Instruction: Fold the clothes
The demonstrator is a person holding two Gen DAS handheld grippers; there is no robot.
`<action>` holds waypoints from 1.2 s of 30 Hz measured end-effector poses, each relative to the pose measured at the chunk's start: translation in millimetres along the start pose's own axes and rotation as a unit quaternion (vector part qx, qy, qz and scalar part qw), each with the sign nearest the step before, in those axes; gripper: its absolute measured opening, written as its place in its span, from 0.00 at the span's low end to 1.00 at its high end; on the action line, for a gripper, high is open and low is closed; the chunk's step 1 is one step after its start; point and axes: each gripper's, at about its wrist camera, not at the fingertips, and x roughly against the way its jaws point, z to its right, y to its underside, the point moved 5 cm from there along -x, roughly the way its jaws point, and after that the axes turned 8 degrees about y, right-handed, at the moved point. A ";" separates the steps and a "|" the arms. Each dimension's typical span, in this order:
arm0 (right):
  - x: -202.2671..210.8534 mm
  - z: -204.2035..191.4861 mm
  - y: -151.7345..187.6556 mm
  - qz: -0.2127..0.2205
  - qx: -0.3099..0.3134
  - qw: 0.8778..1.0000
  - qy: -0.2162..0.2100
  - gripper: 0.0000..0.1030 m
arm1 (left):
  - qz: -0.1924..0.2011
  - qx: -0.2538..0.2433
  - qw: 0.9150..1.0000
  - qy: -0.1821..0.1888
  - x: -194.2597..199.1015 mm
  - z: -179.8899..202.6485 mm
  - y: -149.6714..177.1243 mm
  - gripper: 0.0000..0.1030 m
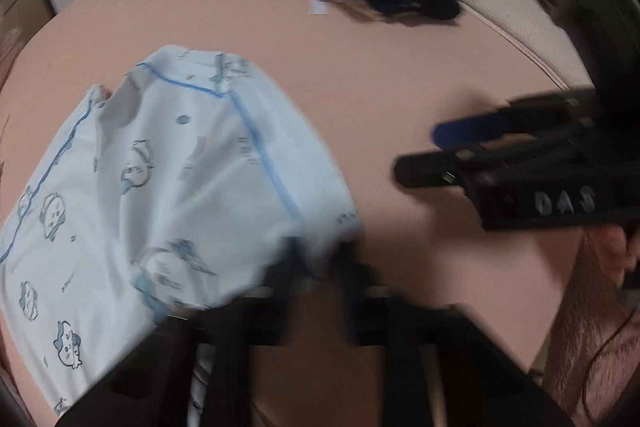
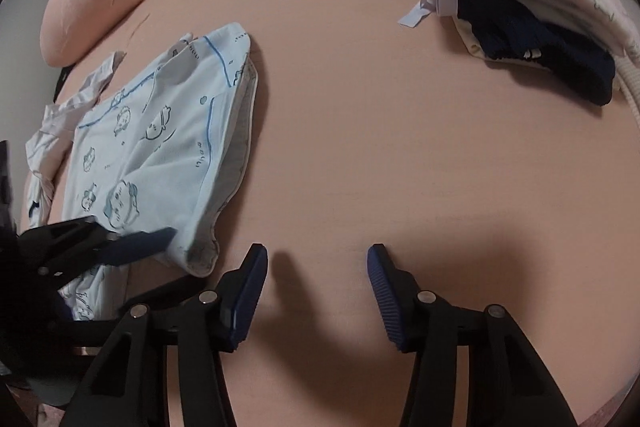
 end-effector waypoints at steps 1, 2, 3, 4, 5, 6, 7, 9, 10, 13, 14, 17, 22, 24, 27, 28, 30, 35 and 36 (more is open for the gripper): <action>-1.0 -1.2 -1.6 0.002 0.002 1.000 0.003 0.50 | 0.009 0.023 1.000 0.013 4.6 -5.6 -1.9 0.06; -1.5 -3.5 -3.5 0.004 0.005 1.000 0.003 0.50 | 0.026 0.045 0.998 0.023 14.1 -12.3 -2.6 0.05; -2.2 -7.2 -6.5 0.006 0.009 1.000 0.000 0.50 | 0.048 0.067 0.996 0.030 28.0 -21.6 -1.1 0.05; -2.6 -11.3 -9.8 0.008 0.013 1.000 -0.005 0.50 | 0.062 0.085 0.994 0.035 39.6 -30.1 1.5 0.05; -2.7 -16.5 -14.7 0.011 0.016 1.000 -0.012 0.50 | 0.074 0.102 0.991 0.037 51.8 -40.6 5.2 0.05; -2.9 -23.0 -21.2 0.016 0.021 0.999 -0.018 0.50 | 0.086 0.119 0.988 0.039 64.1 -51.2 8.9 0.05; -3.5 -30.0 -27.9 0.020 0.026 0.999 -0.023 0.50 | 0.095 0.131 0.986 0.037 73.5 -60.5 11.9 0.05; -7.0 -48.3 -44.4 0.023 0.043 0.998 -0.026 0.50 | 0.120 0.161 0.979 0.040 97.7 -84.5 18.8 0.05; -9.9 -57.6 -54.9 0.024 0.053 0.998 -0.024 0.50 | 0.132 0.173 0.975 0.041 106.5 -95.2 22.0 0.05; -13.1 -91.2 -87.6 0.038 0.068 0.996 -0.035 0.50 | 0.157 0.201 0.966 0.035 135.3 -131.9 33.7 0.05; -13.1 -101.7 -97.2 0.043 0.072 0.995 -0.044 0.50 | 0.163 0.210 0.964 0.032 142.7 -143.9 37.6 0.05; -29.4 -132.2 -128.7 0.049 0.093 0.994 -0.031 0.50 | 0.169 0.235 0.957 0.023 157.6 -180.1 49.7 0.05; -66.6 -184.7 -177.2 0.045 0.113 0.993 0.004 0.51 | 0.171 0.264 0.949 0.021 159.5 -223.6 61.4 0.05; -75.1 -197.1 -183.2 0.043 0.129 0.991 0.012 0.51 | 0.173 0.276 0.945 0.022 156.5 -238.4 67.2 0.05; -86.2 -209.6 -182.9 0.040 0.157 0.986 0.033 0.51 | 0.174 0.289 0.941 0.018 153.2 -259.4 75.5 0.05; -86.6 -213.2 -184.1 0.048 0.157 0.986 0.031 0.51 | 0.173 0.293 0.940 0.016 150.8 -265.9 76.9 0.05; -90.7 -220.3 -184.1 0.045 0.160 0.986 0.031 0.51 | 0.179 0.298 0.938 0.015 160.7 -276.6 76.8 0.05; -87.6 -224.2 -189.7 0.054 0.124 0.991 0.015 0.52 | 0.168 0.299 0.939 -0.026 180.1 -302.8 62.7 0.05; -90.9 -225.2 -190.9 0.050 0.119 0.991 0.015 0.53 | 0.151 0.293 0.943 -0.041 172.7 -306.7 61.8 0.05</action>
